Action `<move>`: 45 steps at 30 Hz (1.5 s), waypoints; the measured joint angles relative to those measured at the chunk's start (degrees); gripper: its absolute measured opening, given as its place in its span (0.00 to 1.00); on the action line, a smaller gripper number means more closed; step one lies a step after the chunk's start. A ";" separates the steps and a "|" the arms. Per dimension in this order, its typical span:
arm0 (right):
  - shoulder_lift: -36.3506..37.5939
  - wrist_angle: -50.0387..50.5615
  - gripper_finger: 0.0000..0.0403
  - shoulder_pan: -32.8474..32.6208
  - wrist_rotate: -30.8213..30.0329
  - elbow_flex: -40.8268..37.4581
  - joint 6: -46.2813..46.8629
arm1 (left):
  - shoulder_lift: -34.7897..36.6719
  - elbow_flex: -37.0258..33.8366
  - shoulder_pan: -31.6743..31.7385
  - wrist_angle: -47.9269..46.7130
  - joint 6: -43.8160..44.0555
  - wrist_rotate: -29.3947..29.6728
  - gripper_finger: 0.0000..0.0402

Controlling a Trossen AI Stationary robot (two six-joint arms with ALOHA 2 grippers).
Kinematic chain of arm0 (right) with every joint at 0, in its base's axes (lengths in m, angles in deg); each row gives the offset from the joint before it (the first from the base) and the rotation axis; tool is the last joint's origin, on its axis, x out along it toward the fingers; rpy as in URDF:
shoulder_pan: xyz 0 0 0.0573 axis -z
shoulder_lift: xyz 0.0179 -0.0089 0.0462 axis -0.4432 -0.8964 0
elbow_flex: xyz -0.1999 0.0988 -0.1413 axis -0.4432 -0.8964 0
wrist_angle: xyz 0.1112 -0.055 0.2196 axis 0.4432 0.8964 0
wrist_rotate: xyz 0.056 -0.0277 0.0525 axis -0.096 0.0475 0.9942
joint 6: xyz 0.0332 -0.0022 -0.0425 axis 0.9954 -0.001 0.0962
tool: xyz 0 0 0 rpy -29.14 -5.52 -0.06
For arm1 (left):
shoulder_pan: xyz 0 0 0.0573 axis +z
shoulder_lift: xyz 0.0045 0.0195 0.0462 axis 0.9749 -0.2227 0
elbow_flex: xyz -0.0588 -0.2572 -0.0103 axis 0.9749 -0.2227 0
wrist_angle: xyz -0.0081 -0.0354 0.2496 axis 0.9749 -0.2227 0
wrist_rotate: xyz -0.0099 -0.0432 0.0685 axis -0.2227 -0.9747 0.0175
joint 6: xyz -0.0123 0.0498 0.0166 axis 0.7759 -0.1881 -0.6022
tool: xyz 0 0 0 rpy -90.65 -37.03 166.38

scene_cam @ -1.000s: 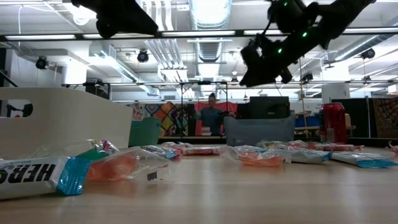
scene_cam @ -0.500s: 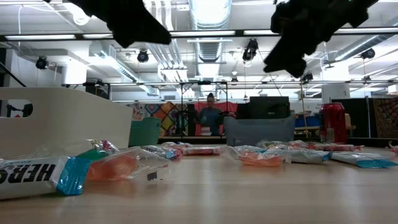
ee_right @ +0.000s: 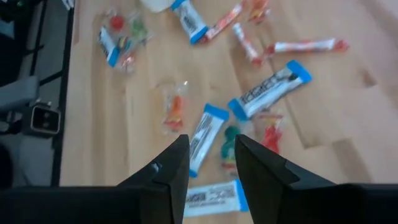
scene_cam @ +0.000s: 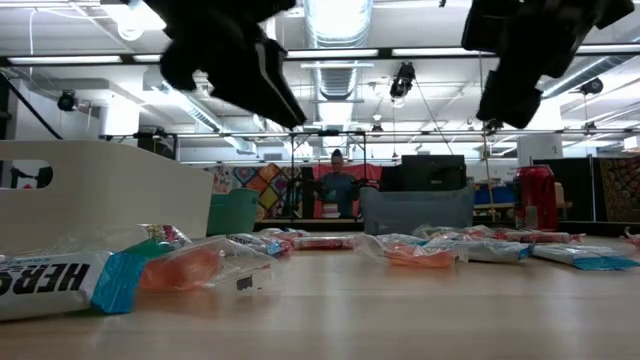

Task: Sort candy
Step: Put the orange gummy candy into the white bin

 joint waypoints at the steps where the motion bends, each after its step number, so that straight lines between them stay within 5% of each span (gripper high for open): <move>1: 0.00 0.46 0.31 -0.71 0.02 0.00 0.51 | -0.88 0.37 0.43 -0.07 -0.87 0.00 0.40; 18: -0.04 0.51 0.35 -6.48 -1.64 0.00 3.68 | -10.84 0.69 9.87 -0.67 -1.94 -7.76 0.38; 34: -0.07 0.41 0.36 -6.48 -3.08 0.00 3.57 | -15.23 0.71 12.31 -0.44 -2.97 -7.84 0.31; 45: -0.09 0.31 0.35 -6.48 -3.19 0.00 3.52 | -15.34 0.66 12.60 -0.52 -2.81 -7.82 0.07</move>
